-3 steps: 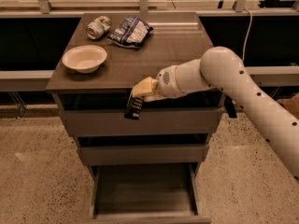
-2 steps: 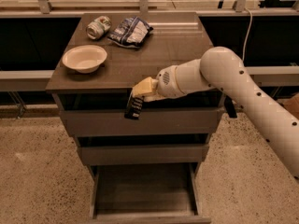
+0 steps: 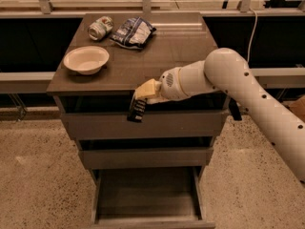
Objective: Pick rxbar chocolate from bottom drawer and place on counter
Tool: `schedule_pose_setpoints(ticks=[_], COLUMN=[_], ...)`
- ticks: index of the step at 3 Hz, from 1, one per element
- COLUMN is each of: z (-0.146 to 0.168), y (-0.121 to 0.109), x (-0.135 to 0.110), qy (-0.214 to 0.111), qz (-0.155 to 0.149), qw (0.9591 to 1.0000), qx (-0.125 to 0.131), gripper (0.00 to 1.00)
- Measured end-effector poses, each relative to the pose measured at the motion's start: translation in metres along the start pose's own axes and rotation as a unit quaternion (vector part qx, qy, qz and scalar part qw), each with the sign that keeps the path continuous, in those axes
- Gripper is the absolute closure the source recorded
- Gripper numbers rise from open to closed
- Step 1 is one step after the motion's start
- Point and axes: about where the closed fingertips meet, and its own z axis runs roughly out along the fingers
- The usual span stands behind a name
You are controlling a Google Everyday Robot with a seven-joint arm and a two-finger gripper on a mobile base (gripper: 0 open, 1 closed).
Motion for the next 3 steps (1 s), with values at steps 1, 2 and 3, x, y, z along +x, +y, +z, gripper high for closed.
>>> schedule_pose_setpoints(ticks=[1, 2, 3], z=[0.0, 0.0, 0.0], y=[0.0, 0.0, 0.0], x=[0.0, 0.0, 0.0], qy=[0.0, 0.0, 0.0], qz=[0.0, 0.0, 0.0], qw=[1.0, 1.0, 1.0], qx=[0.0, 0.0, 0.0], gripper=[1.0, 1.0, 1.0])
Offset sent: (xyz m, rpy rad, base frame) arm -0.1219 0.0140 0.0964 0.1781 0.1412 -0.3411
